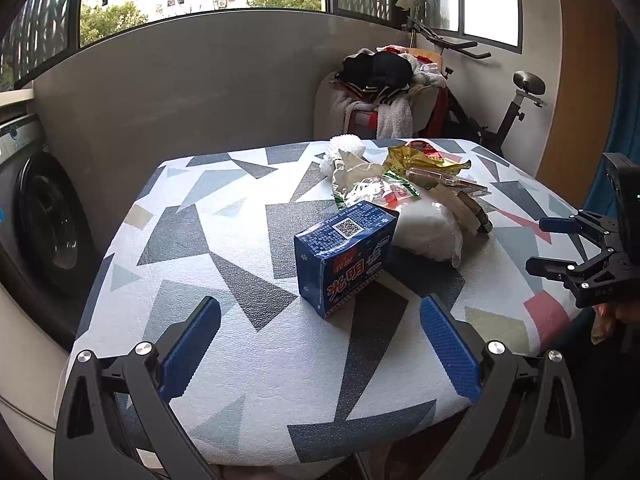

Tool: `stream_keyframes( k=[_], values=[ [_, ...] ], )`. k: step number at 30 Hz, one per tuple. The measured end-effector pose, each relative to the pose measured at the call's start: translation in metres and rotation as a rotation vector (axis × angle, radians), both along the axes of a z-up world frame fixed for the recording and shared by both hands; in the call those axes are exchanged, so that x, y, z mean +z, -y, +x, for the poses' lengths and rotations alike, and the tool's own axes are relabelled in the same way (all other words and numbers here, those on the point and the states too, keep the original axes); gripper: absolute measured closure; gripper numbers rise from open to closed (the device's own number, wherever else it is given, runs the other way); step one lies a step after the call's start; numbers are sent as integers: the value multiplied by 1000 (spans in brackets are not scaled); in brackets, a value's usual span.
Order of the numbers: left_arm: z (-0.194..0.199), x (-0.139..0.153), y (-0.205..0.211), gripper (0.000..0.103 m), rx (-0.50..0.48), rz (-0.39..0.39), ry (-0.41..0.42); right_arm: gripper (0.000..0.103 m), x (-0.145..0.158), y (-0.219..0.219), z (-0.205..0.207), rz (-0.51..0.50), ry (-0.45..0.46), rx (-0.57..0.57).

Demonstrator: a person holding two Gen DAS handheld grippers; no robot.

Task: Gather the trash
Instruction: 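Raise both tools back over the ironing board, then grasp the clear plastic package with the right gripper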

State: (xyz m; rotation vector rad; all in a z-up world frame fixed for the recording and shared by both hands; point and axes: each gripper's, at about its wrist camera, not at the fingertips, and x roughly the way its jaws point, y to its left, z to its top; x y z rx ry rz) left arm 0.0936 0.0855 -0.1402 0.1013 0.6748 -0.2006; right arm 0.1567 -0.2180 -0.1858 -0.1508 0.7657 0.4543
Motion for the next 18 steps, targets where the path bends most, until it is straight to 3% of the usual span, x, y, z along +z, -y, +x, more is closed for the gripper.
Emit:
stream_keyframes(
  k=[5, 14, 18],
  values=[
    [5, 0, 0, 6, -13, -3, 4, 25, 2, -18, 12, -11, 16, 46],
    [13, -6, -5, 6, -17, -24, -8, 34, -4, -74, 38, -15, 27, 139],
    [14, -7, -7, 6, -21, -32, -9, 36, 14, -80, 41, 39, 67, 143]
  ],
)
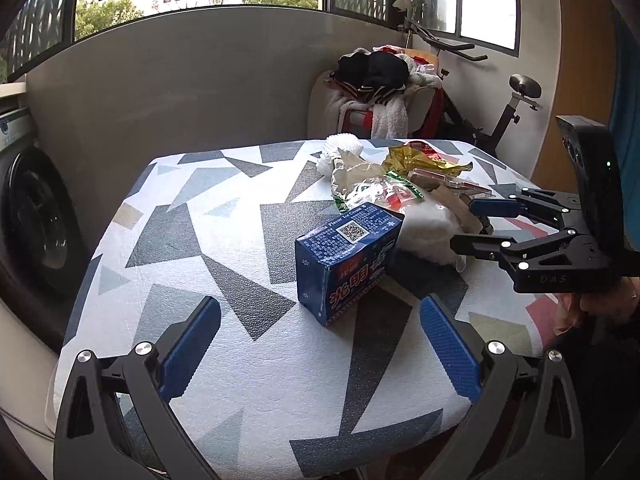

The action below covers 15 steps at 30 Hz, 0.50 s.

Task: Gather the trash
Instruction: 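Grasp the clear plastic package with the right gripper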

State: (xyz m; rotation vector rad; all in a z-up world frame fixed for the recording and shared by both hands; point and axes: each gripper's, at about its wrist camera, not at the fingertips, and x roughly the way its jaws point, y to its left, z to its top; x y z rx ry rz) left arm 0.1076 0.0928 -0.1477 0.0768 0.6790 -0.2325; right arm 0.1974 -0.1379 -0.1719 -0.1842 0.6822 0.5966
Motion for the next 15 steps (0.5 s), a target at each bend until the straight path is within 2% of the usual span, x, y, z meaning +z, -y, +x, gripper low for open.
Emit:
stream_keyframes(
  k=[3, 6, 10, 15],
  values=[
    [3, -1, -2, 6, -5, -3, 0, 36, 18, 9, 1, 29, 49, -17],
    [8, -4, -1, 6, -9, -4, -3, 36, 25, 22, 17, -2, 61, -58],
    [15, -6, 3, 6, -17, -14, -5, 39, 16, 32, 47, -62, 28, -109],
    [20, -8, 11, 6, -33, -12, -9, 40, -2, 25, 72, -123, -24, -109]
  ],
)
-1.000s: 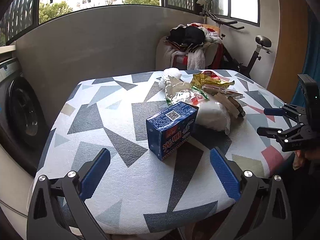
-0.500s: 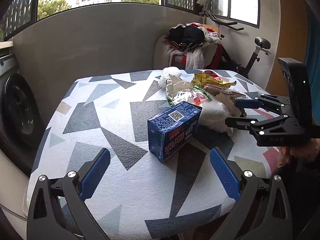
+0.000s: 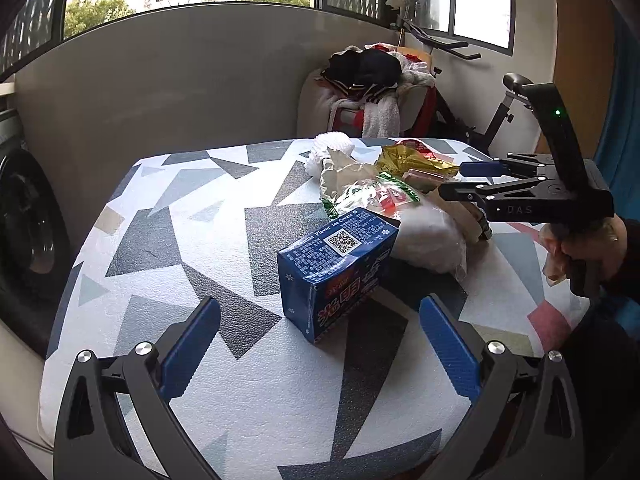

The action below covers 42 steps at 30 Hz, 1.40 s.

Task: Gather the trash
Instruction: 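Grasp the clear plastic package with the right gripper, then grasp the blue ice-cream box with the left gripper while the right holds the package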

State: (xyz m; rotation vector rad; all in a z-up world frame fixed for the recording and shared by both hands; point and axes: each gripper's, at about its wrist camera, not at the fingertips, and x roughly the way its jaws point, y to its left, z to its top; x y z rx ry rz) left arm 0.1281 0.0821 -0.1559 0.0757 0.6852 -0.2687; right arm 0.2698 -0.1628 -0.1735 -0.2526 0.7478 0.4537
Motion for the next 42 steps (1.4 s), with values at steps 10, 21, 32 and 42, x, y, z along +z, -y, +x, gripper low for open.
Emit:
stream_keyframes(
  k=[10, 21, 32, 42],
  values=[
    [9, 3, 2, 6, -15, 19, 5, 86, 39, 21, -13, 18, 112, 6],
    [20, 15, 10, 6, -74, 42, 12, 92, 104, 86, -33, 154, 131, -68],
    [78, -4, 17, 6, -202, 110, -130, 92, 80, 103, -33, 154, 40, -129],
    [75, -18, 28, 65, -239, 69, -165, 92, 63, 120, -25, 248, 17, -200]
  ],
)
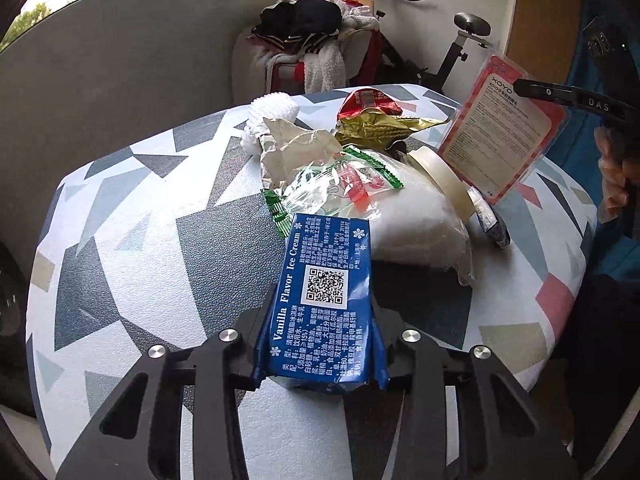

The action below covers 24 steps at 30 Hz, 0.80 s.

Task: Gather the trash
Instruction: 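Grasp the blue ice-cream box with the left gripper while the right holds the package, then carry both items over the brown bin and open both grippers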

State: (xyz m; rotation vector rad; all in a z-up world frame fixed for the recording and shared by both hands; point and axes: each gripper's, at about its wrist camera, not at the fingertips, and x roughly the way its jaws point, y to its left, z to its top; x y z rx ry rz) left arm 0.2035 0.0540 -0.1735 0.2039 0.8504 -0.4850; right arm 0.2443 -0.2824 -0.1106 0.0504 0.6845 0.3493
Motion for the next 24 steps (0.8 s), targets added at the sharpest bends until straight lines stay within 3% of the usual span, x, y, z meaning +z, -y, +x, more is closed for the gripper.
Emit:
stream_keyframes(
  k=[7, 16, 24],
  values=[
    [-23, 31, 1, 65, -5, -21, 46, 92, 25, 5, -17, 3, 49, 0],
    [-75, 72, 13, 65, -34, -37, 102, 92, 54, -9, -66, -12, 84, 89],
    [-137, 80, 26, 65, -86, -61, 108, 92, 57, -31, -130, -5, 56, 187]
  ],
)
